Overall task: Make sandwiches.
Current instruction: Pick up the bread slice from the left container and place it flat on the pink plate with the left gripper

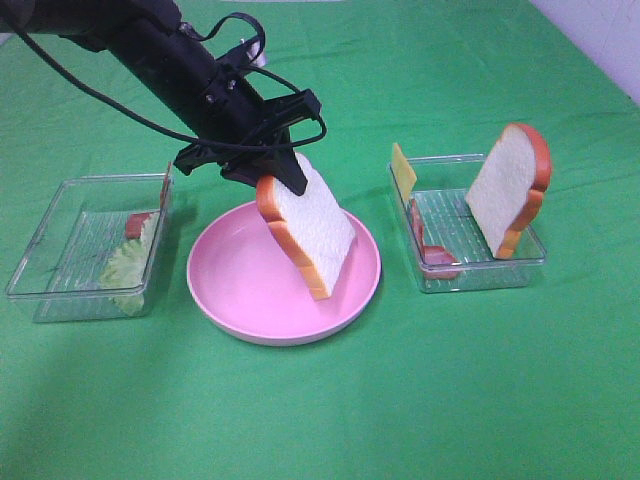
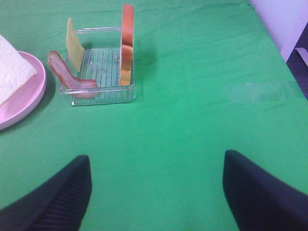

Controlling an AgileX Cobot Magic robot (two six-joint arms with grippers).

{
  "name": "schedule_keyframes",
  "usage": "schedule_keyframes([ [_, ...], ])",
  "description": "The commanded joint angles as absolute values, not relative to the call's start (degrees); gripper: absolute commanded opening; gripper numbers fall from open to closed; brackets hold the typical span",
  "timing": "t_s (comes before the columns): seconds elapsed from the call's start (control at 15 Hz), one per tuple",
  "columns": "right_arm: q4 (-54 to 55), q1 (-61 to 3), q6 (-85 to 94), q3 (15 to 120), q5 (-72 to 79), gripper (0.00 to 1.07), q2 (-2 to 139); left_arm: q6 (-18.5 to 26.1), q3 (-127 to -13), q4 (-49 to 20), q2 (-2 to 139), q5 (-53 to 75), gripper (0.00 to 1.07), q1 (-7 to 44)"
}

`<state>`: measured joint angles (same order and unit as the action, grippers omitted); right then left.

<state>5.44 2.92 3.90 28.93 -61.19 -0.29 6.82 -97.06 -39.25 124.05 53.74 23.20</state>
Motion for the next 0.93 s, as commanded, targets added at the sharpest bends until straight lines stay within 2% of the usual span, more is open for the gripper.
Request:
schedule_keyframes([
  [0.07,5.21,3.27,4.53,29.11,-60.50,0.72,-0.74,5.39,-96.94,-39.99,125.36,53.69,0.03,23.84],
  [0.33,5.21,3.27,4.53,29.11,-60.50,0.72,-0.74,5.39,-96.94,-39.99,126.62,53.63,0.03,24.52],
  [0.4,5.21,3.27,4.53,29.11,-60.50,0.72,-0.74,4.41,-96.94,-39.99,126.62,53.63,0.06,24.52],
  [0.47,5.21,3.27,4.53,29.11,-60.50,0.72,-0.74,3.84,-96.94,-39.71,126.62,53.63,0.24,24.52],
  [0.53,5.21,3.27,4.53,29.11,-60.50,0.72,-0.74,3.84,-96.94,-39.71,126.62,53.74,0.28,24.52],
  [0.6,5.21,3.27,4.53,29.11,-60.50,0.72,-0.74,3.84,-96.94,-39.71,126.62,54.26,0.42,24.52],
  [0.67,5.21,3.27,4.53,29.11,-60.50,0.72,-0.74,3.84,-96.94,-39.36,126.62,55.00,0.51,24.52],
  [0.73,5.21,3.27,4.53,29.11,-60.50,0.72,-0.74,3.27,-96.94,-37.76,126.62,55.35,0.57,24.52],
  [0.93,5.21,3.27,4.53,29.11,-60.50,0.72,-0.74,0.57,-96.94,-32.14,126.57,56.55,0.59,24.52],
])
